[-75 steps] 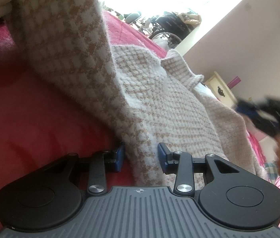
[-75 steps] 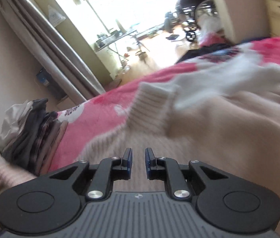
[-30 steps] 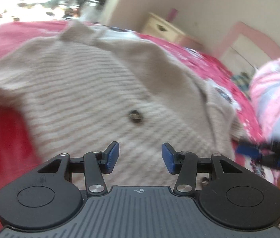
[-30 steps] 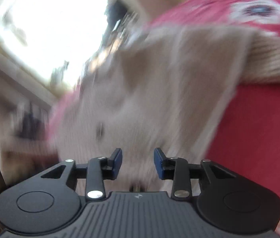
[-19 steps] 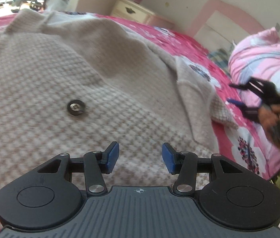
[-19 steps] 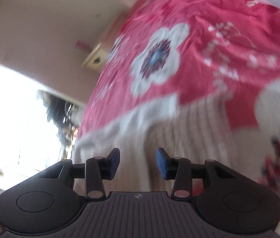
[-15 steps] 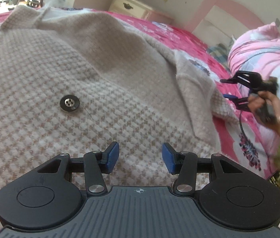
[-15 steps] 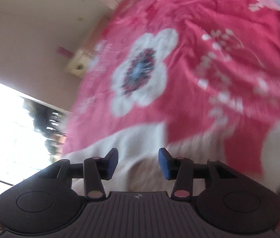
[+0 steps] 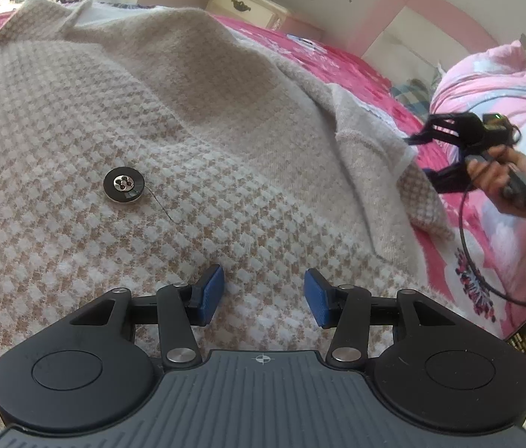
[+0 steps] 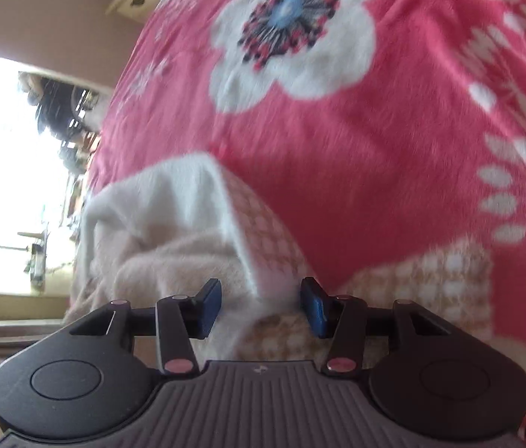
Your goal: Fold clothes
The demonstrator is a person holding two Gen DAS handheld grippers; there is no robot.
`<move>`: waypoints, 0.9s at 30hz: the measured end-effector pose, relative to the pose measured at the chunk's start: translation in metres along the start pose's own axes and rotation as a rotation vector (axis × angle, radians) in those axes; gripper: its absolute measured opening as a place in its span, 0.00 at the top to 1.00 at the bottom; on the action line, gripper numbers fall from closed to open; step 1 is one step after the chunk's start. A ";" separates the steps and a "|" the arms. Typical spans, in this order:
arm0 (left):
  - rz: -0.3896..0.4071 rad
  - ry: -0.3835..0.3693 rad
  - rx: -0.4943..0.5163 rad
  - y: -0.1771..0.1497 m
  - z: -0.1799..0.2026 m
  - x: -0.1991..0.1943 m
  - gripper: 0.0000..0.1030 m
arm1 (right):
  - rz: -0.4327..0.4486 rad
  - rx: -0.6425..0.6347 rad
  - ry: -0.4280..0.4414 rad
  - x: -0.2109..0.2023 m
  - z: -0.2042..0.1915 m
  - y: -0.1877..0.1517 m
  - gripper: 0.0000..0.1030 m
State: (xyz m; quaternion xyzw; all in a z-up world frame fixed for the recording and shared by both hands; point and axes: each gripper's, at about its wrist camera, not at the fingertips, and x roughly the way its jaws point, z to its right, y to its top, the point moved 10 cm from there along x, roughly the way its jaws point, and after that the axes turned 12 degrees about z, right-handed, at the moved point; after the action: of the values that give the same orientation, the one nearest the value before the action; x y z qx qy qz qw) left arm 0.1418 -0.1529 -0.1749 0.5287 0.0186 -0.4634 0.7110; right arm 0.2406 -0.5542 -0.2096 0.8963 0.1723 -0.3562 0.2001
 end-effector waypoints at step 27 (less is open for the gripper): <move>-0.011 0.005 -0.021 -0.002 -0.002 -0.006 0.54 | 0.591 -0.366 -0.025 -0.093 -0.116 0.091 0.94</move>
State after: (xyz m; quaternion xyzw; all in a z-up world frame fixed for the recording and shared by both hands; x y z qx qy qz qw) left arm 0.1380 -0.1474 -0.1735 0.5220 0.0281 -0.4657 0.7141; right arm 0.2840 -0.5923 -0.0450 0.8523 -0.0362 -0.2568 0.4543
